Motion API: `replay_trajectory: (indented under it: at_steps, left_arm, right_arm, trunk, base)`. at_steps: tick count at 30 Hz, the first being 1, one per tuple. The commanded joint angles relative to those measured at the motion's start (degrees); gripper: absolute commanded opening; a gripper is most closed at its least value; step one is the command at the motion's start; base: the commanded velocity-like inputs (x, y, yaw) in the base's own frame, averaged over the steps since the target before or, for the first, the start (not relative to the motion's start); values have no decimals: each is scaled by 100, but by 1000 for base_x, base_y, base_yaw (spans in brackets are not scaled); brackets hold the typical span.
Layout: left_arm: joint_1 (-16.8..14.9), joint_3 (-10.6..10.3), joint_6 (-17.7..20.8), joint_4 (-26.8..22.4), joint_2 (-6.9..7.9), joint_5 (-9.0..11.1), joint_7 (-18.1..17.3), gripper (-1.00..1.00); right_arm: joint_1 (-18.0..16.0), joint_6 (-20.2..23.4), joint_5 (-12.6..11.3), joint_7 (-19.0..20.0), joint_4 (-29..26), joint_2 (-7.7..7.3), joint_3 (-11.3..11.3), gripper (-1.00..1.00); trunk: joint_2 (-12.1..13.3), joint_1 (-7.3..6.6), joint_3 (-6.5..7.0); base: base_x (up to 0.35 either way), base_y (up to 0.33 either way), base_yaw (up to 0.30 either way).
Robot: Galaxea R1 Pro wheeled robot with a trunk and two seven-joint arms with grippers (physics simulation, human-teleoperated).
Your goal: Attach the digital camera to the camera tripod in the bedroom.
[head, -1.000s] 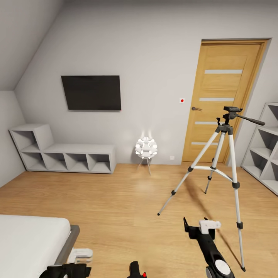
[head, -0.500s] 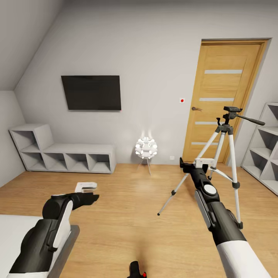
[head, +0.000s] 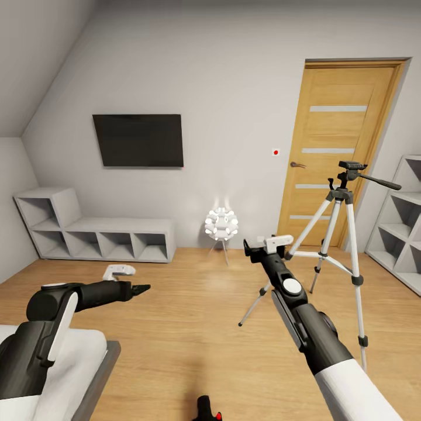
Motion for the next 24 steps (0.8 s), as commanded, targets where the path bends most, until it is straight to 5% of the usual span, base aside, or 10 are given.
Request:
replay_trajectory:
  at_steps: [1, 7, 18, 24]
  left_arm:
    - [-7, 21, 45, 13, 36, 15, -266, 100]
    - [-5, 40, -4, 50, 89, 4, -640, 100]
    - [-2, 119, -61, 40, 117, 2, -721, 100]
    - [-1, 228, -49, 33, 114, 1, -717, 100]
  right_arm:
    - [-1, 39, -5, -53, -8, -6, 97, 100]
    - [4, 52, -6, -75, 44, -3, 202, 100]
    - [5, 40, -23, -103, 184, -2, 224, 100]
    - [5, 46, -288, -103, 218, -2, 226, 100]
  trunk:
    - [-4, 0, -7]
    - [-4, 0, -7]
    - [-4, 0, -7]
    - [-4, 0, -7]
  base:
    - [0, 0, 0]
    - [0, 0, 0]
    - [0, 0, 0]
    - [0, 0, 0]
